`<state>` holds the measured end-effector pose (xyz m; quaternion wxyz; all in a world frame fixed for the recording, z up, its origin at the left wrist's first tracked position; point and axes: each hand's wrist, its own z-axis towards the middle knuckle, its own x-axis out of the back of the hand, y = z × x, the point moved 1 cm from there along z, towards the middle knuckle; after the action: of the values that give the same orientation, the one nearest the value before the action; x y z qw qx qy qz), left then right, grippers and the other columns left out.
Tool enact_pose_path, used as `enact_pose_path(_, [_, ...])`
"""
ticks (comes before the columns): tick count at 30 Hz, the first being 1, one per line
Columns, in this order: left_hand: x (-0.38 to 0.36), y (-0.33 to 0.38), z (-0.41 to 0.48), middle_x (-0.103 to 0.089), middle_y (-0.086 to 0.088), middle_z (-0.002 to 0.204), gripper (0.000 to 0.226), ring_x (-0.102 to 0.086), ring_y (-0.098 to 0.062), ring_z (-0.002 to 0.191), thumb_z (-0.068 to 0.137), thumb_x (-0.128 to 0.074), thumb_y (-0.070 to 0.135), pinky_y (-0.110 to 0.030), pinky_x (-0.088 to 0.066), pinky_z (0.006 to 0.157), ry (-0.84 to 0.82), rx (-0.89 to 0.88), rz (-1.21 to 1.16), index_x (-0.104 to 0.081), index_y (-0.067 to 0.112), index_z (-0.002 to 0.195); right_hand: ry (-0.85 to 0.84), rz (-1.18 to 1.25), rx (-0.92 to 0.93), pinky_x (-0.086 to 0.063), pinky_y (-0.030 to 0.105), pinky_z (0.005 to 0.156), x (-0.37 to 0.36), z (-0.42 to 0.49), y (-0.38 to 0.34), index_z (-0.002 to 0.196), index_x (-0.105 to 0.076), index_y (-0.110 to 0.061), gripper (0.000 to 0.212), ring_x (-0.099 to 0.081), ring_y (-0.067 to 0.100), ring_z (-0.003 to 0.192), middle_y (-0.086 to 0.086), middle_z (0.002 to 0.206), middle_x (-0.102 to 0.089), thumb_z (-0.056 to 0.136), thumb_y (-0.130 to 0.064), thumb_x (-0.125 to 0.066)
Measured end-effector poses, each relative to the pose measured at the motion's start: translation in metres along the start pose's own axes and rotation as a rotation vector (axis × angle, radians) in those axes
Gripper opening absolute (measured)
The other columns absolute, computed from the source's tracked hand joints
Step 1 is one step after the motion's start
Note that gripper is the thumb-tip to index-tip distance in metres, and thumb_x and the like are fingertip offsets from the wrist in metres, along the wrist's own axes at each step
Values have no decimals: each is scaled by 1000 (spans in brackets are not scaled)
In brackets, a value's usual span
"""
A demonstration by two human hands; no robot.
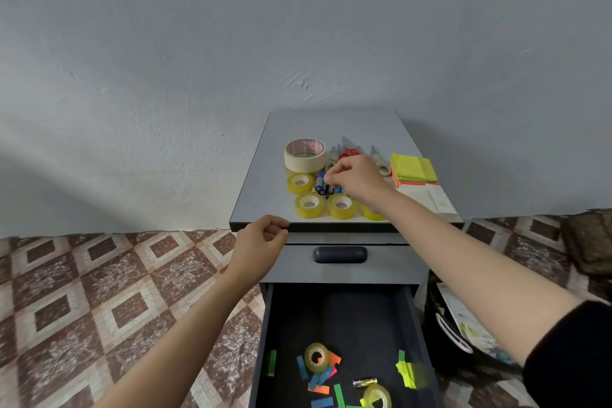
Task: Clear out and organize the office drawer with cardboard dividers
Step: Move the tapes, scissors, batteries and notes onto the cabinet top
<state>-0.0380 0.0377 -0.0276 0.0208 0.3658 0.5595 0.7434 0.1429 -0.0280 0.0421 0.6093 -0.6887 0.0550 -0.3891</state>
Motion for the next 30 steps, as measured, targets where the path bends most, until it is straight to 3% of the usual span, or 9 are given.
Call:
enact_pose_path(7, [-18,-14,-45,-61,0,79,12,-60,-20,79,89,-58,13,-33,-50,75,-80,24,66,-64,23,89,-116,85,2,-33,8,40,-10,-76,19,74,-63,-8,13,-44,-5,36,-1,61,-55,85,-3,-63])
enact_pose_path(15, [-37,-59,-93,-63,-2,76,7,-63,-20,79,90,-60,13,-26,-47,72,-192,151,127,-67,15,91,-190,11,-138,-37,12,44,-35,-138,88,75,-65,-4,11,-46,-2,39,-4,60,-57,84,-1,-62])
enact_pose_path(22, [-64,-109,-120,-66,-5,84,7,-60,-17,79,89,-60,15,-30,-49,76,-334,295,194,-67,13,90,-259,-97,-295,-38,15,51,-60,-160,158,65,-60,-19,26,-48,5,56,-2,70,-59,87,-4,-60])
enact_pose_path(26, [-80,-135,-124,-63,2,77,7,-59,-14,77,89,-61,18,-25,-47,70,-438,357,239,-67,15,89,-332,-157,-382,-39,13,49,-72,-167,189,79,-66,-9,12,-49,4,53,1,74,-62,87,-2,-60])
enact_pose_path(30, [-98,-151,-116,-59,6,74,9,-55,-8,71,89,-62,18,-15,-43,60,-512,390,286,-68,12,92,-387,-224,-458,-41,14,48,-77,-161,221,90,-71,-2,11,-51,2,49,0,72,-62,85,-1,-61])
